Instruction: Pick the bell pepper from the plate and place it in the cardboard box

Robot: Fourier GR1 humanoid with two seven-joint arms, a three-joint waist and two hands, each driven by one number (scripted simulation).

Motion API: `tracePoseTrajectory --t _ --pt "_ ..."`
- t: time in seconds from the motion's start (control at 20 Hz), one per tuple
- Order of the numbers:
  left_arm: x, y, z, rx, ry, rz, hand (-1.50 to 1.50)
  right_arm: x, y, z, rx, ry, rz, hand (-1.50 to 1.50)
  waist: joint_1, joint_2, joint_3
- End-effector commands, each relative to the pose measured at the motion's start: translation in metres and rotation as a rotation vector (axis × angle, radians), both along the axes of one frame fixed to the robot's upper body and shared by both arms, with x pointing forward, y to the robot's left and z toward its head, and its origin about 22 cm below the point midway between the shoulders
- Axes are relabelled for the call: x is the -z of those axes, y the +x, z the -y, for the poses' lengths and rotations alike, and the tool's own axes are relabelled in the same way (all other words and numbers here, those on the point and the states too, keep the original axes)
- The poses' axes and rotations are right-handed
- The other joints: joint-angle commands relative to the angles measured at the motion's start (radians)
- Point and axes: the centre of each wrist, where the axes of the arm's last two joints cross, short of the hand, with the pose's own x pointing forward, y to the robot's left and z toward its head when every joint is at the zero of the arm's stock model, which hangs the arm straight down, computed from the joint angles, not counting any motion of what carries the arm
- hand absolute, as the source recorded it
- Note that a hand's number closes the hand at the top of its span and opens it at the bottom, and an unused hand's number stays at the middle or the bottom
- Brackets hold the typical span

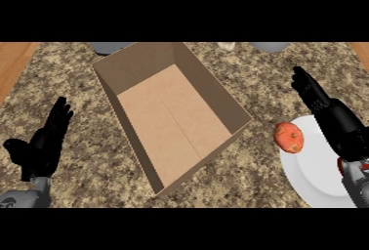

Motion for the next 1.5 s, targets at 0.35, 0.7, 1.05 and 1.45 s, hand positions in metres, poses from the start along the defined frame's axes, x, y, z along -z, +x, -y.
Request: tracePoseTrajectory --t 0.35,0.7,1.05,1.45 --pt "0.005 -0.013 -0.003 0.009 0.154 -0.046 0.00 -0.009 -0.012 0.149 0.640 -0.370 0.168 1.50 -0.054 0.002 -0.012" --pt "-0.002 -0.012 0.016 0.031 0.185 -0.068 0.00 0.088 -0.046 0.163 0.818 0.038 0.325 -1.50 -0.016 -0.014 -0.007" --pt "0.001 -0.013 0.005 0.035 0.188 -0.079 0.00 0.033 -0.074 0.212 0.642 -0.471 0.028 -1.50 -0.023 -0.014 -0.010" --pt "-0.004 -0.014 0.009 0.034 0.185 -0.082 0.00 -0.011 -0.074 0.207 0.378 -0.778 -0.413 -1.50 -0.014 -0.015 -0.012"
